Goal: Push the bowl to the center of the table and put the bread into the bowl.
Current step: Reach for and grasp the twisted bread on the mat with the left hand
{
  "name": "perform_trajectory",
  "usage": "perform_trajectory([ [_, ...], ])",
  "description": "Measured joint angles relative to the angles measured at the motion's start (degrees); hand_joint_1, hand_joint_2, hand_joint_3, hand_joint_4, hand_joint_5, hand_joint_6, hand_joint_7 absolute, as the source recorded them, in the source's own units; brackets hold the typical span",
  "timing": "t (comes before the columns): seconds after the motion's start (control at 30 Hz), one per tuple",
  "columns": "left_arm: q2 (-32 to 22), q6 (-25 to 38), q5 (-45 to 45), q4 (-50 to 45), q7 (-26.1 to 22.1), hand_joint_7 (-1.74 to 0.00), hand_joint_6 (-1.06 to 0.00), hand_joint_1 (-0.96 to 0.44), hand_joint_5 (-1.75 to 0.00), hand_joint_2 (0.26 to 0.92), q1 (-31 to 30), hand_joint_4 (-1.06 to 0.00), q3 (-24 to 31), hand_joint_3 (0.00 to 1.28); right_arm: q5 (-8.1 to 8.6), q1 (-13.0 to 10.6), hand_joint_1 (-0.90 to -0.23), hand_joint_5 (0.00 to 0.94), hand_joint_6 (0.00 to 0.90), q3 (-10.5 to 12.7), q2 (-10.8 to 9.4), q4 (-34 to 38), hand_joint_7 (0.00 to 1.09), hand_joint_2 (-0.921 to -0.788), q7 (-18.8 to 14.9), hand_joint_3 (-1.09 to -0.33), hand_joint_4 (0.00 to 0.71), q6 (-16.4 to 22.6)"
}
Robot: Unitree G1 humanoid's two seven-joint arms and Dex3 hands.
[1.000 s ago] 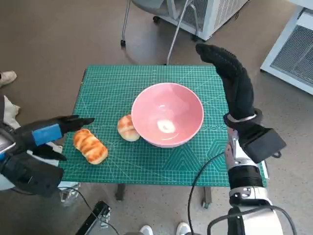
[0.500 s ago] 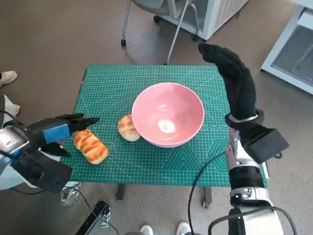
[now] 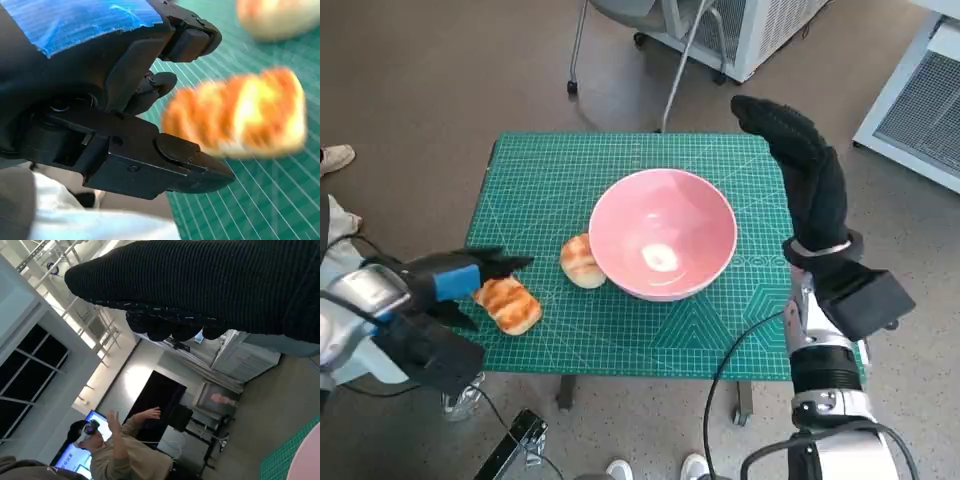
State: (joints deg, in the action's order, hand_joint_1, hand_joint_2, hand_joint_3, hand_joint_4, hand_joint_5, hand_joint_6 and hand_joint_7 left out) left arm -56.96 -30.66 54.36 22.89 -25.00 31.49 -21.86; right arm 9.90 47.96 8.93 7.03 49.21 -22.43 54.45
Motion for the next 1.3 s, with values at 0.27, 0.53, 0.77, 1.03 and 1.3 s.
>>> perform_trajectory([
  [0.27, 2.5, -3.2, -0.2, 8.0, 3.1, -0.07, -0.51, 0.06, -0.04, 0.901, 4.0, -0.41, -2.9, 0.05, 0.0, -0.9, -0.563, 0.008, 0.018, -0.1, 0.4, -0.8, 0.81, -0.921, 0.0, -0.761, 0.34, 0.0],
  [0.53, 4.6, -8.0, 0.2, 18.8, 10.6, -0.85, -0.63, -0.1, -0.34, 0.92, 8.7, -0.68, -6.2, 0.16, 0.01, -1.8, -0.56, 0.008, 0.003, -0.1, 0.8, -1.6, 0.82, -0.921, 0.0, -0.771, 0.339, -0.1],
  [0.77, 5.4, -10.1, 3.3, 25.3, 19.1, -1.21, -0.68, -0.01, -1.15, 0.921, 12.1, -0.52, -9.8, 0.13, 0.12, -2.0, -0.545, 0.007, -0.001, -0.1, 1.0, -2.3, 0.82, -0.921, 0.0, -0.78, 0.338, -0.3],
  [1.03, 5.7, -13.0, 2.1, 29.3, 23.5, -1.11, -0.76, 0.0, -1.25, 0.921, 13.4, -0.51, -10.8, 0.09, 0.18, -2.5, -0.539, 0.006, -0.001, -0.1, 1.1, -2.6, 0.82, -0.921, 0.0, -0.786, 0.338, -0.4],
  [1.3, 5.3, -17.1, -4.1, 29.7, 22.3, -1.04, -0.84, 0.0, -1.19, 0.92, 14.2, -0.56, -7.0, 0.04, 0.17, -3.2, -0.553, 0.006, -0.001, -0.1, 1.1, -2.6, 0.82, -0.921, 0.0, -0.78, 0.338, -0.5],
])
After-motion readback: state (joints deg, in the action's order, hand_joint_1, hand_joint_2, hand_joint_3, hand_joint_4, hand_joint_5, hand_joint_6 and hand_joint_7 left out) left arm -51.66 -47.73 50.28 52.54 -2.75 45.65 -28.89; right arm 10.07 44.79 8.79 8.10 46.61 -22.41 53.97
